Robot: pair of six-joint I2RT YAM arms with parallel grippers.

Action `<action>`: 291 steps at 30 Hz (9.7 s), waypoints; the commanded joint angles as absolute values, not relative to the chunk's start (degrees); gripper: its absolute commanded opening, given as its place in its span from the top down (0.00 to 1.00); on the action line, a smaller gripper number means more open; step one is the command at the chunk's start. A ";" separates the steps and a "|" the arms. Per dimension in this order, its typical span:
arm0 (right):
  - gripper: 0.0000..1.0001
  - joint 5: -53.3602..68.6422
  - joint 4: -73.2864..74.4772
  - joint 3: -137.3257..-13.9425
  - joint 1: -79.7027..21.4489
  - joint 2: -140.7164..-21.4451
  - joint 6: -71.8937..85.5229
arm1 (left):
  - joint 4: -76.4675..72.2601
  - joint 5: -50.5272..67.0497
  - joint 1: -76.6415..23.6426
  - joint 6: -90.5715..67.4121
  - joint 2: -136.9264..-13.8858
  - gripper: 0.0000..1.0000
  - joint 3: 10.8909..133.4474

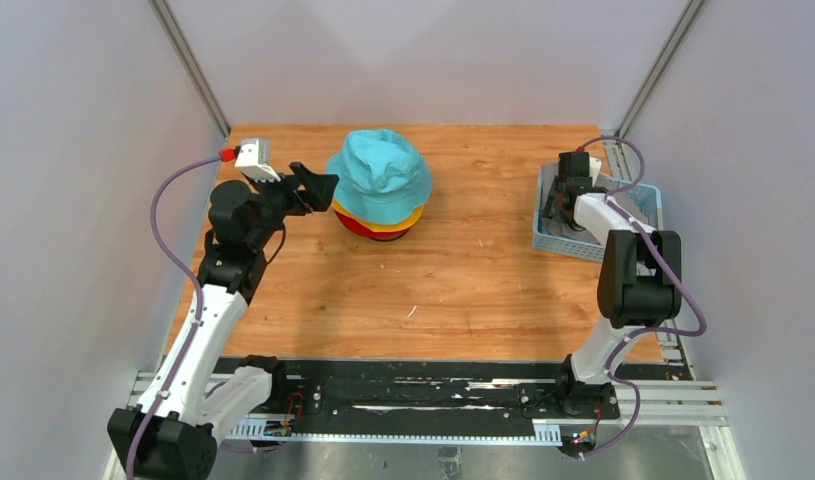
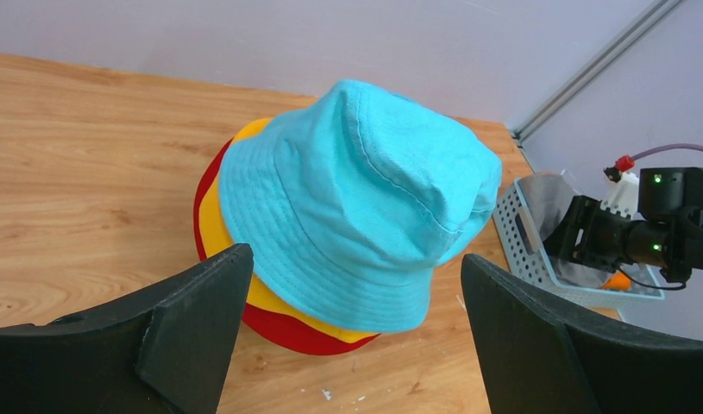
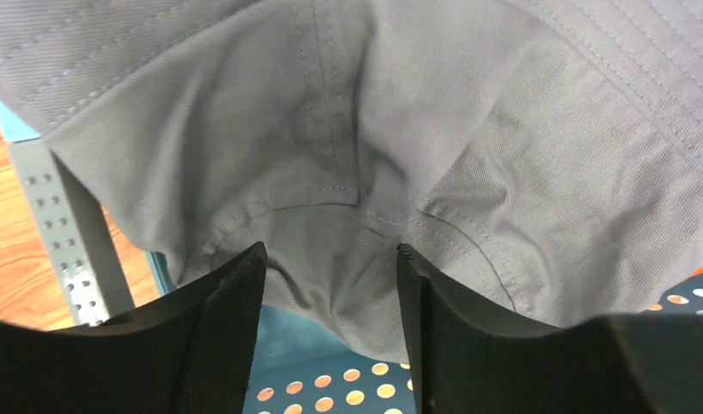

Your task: Stack the hats

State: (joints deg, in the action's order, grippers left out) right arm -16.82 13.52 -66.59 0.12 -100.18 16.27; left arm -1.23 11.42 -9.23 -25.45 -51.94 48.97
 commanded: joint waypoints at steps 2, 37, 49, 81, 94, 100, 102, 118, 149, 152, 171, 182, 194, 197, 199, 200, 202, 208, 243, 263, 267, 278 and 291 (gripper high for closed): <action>0.56 -17.13 15.60 -67.85 2.46 -103.23 18.07 | -3.18 12.14 -9.93 -24.69 -52.98 0.05 50.43; 0.99 21.98 10.08 -91.13 -12.85 -77.99 11.71 | -8.88 12.59 -24.96 -22.01 -60.95 0.22 56.94; 0.99 38.24 0.33 -103.90 -19.47 -86.11 19.64 | -6.64 3.62 -24.96 -20.96 -52.02 0.21 50.71; 0.99 45.12 -3.08 -115.21 -30.07 -104.74 27.61 | 8.26 -22.15 -24.89 -15.73 -35.01 0.09 48.84; 0.99 42.74 -1.41 -119.19 -28.65 -112.60 27.29 | 7.93 -22.42 -24.87 -15.64 -34.76 0.09 48.43; 0.99 42.04 -1.35 -120.90 -27.00 -115.63 27.62 | 7.27 -22.43 -24.88 -15.59 -35.51 0.09 48.17; 0.99 41.66 -1.51 -121.04 -26.47 -116.19 27.66 | 6.84 -22.34 -24.87 -15.77 -36.02 0.09 48.00; 0.30 44.23 -9.09 -118.90 -20.70 -116.04 29.95 | -5.34 -24.74 -24.85 -17.51 -44.89 0.01 44.78; 0.26 39.78 -11.87 -94.10 -23.55 -106.34 23.39 | -16.31 -13.27 -18.76 -17.60 -80.49 0.00 70.58; 0.26 38.75 -11.91 -92.60 -23.64 -106.44 22.92 | -16.27 -12.91 -18.18 -17.40 -83.22 0.00 71.91; 0.25 35.25 -10.14 -86.80 -19.93 -96.73 20.22 | -15.24 -11.33 -10.95 -19.70 -84.96 0.00 72.57; 0.28 -6.92 17.81 -83.57 -13.30 -85.53 10.74 | -12.39 -1.33 -11.03 -23.73 -69.63 0.17 66.66; 0.37 -8.98 21.37 -74.73 -2.46 -96.19 13.76 | -12.30 -2.20 -24.35 -25.70 -65.14 0.26 61.98; 0.38 -11.94 21.38 -75.12 -2.38 -100.12 13.07 | -12.75 -1.71 -25.32 -26.41 -65.86 0.26 60.32; 0.39 -13.76 21.39 -75.40 -2.22 -102.31 12.76 | -13.04 -1.14 -25.84 -26.58 -66.25 0.26 59.31; 0.39 -14.66 21.38 -75.58 -2.11 -103.17 12.68 | -13.20 -0.74 -26.10 -26.56 -66.41 0.26 58.92; 0.41 -15.83 21.37 -75.96 -1.69 -104.88 12.53 | -13.75 -0.37 -26.63 -26.46 -66.74 0.26 58.04; 0.47 -18.03 22.18 -76.54 -0.56 -106.51 12.25 | -14.41 0.72 -27.16 -26.17 -67.57 0.26 56.72; 0.46 -15.26 19.88 -73.21 9.73 -106.60 10.76 | -14.56 1.57 -27.25 -24.71 -63.69 0.26 55.28; 0.99 -13.97 22.62 -78.45 6.44 -82.04 7.76 | -14.66 1.87 -27.25 -26.18 -63.69 0.27 54.40; 0.99 -11.48 23.12 -83.17 4.25 -76.65 7.19 | -14.68 1.89 -27.29 -26.52 -63.62 0.27 54.15; 0.99 12.38 22.05 -97.53 -5.03 -77.37 10.12 | -14.40 -1.57 -27.30 -24.26 -59.88 0.25 53.52; 0.99 25.15 14.53 -110.28 -20.69 -86.49 9.73 | -5.79 -16.04 -27.24 -19.83 -47.67 0.23 51.70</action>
State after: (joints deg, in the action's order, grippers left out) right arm 19.22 18.79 -105.23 -17.06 -83.74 9.67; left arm -8.82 -10.76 -26.83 -21.98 -50.09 52.25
